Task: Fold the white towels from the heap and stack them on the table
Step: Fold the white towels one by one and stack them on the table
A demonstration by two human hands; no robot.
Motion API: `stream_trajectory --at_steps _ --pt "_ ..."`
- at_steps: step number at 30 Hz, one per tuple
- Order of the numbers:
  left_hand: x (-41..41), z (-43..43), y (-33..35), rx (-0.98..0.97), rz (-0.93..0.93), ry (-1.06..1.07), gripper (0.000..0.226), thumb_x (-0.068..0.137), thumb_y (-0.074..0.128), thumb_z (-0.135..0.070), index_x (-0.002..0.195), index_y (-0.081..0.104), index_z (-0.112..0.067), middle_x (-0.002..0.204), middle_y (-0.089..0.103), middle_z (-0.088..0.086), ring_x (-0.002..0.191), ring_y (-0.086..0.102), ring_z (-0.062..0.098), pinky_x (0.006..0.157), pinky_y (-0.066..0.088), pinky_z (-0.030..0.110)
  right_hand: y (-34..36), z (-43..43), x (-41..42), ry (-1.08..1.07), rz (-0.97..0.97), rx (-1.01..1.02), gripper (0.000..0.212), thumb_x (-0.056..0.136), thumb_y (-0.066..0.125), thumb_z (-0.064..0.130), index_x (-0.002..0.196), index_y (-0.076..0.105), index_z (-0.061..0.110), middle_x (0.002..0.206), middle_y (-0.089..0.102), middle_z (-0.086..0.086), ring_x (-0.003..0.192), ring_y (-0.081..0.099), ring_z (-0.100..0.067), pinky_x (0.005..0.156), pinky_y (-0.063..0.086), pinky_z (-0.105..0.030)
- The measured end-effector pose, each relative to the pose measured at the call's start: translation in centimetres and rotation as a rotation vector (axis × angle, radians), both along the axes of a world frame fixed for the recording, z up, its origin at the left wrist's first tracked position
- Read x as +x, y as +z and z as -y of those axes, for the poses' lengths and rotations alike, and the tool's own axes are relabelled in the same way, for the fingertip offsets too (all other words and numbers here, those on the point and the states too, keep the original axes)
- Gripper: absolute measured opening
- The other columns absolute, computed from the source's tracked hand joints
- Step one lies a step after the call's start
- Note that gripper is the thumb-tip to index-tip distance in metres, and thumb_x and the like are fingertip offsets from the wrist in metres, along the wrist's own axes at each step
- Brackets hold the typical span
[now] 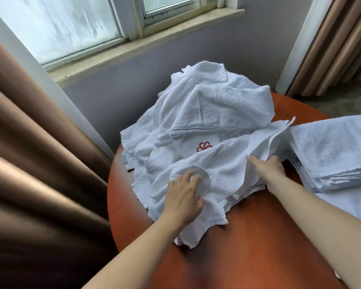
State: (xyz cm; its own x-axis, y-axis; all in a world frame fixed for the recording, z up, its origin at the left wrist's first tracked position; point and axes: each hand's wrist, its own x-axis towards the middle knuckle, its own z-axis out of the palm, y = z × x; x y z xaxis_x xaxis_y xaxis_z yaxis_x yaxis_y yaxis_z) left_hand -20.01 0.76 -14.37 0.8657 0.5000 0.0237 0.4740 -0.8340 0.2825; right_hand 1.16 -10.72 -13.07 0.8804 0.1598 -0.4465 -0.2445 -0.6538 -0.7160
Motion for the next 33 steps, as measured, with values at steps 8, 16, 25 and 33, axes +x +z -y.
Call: stream_trajectory --at_steps 8,16,25,33 --pt "3.3 -0.9 0.1 -0.056 0.057 -0.085 0.039 0.079 0.05 -0.027 0.114 0.058 -0.012 0.129 0.051 0.001 0.103 0.056 0.028 0.085 0.039 0.036 -0.2 -0.9 0.4 -0.052 0.015 -0.049 0.077 0.077 0.074 0.047 0.134 0.041 0.006 0.132 0.051 -0.013 0.117 0.052 -0.034 0.083 0.049 -0.04" --pt "8.7 0.0 1.7 -0.243 0.223 0.003 0.033 0.085 0.054 -0.013 0.118 0.058 -0.013 0.134 0.044 -0.006 0.119 0.045 0.013 0.082 0.034 0.021 0.2 -1.6 3.3 0.068 0.137 -0.02 0.022 0.084 0.055 0.012 0.07 0.039 0.015 0.081 0.048 -0.003 0.078 0.047 -0.027 0.055 0.033 -0.03" --pt "14.8 0.2 5.7 -0.983 0.404 0.234 0.063 0.072 0.061 -0.048 0.125 0.056 -0.014 0.124 0.055 0.002 0.114 0.053 0.014 0.095 0.042 0.028 1.3 -0.3 0.0 0.714 0.629 0.124 0.003 0.074 0.056 0.01 0.075 0.059 0.008 0.092 0.06 -0.011 0.089 0.057 -0.032 0.072 0.037 -0.026" --pt "12.8 0.4 4.8 -1.201 0.486 0.357 0.047 0.055 0.065 -0.022 0.101 0.062 -0.02 0.082 0.067 0.001 0.066 0.062 0.008 0.063 0.051 0.022 2.4 1.5 -3.8 0.691 0.259 0.559 0.018 0.065 0.064 0.027 0.074 0.054 0.015 0.082 0.058 0.002 0.082 0.055 -0.01 0.074 0.043 -0.016"
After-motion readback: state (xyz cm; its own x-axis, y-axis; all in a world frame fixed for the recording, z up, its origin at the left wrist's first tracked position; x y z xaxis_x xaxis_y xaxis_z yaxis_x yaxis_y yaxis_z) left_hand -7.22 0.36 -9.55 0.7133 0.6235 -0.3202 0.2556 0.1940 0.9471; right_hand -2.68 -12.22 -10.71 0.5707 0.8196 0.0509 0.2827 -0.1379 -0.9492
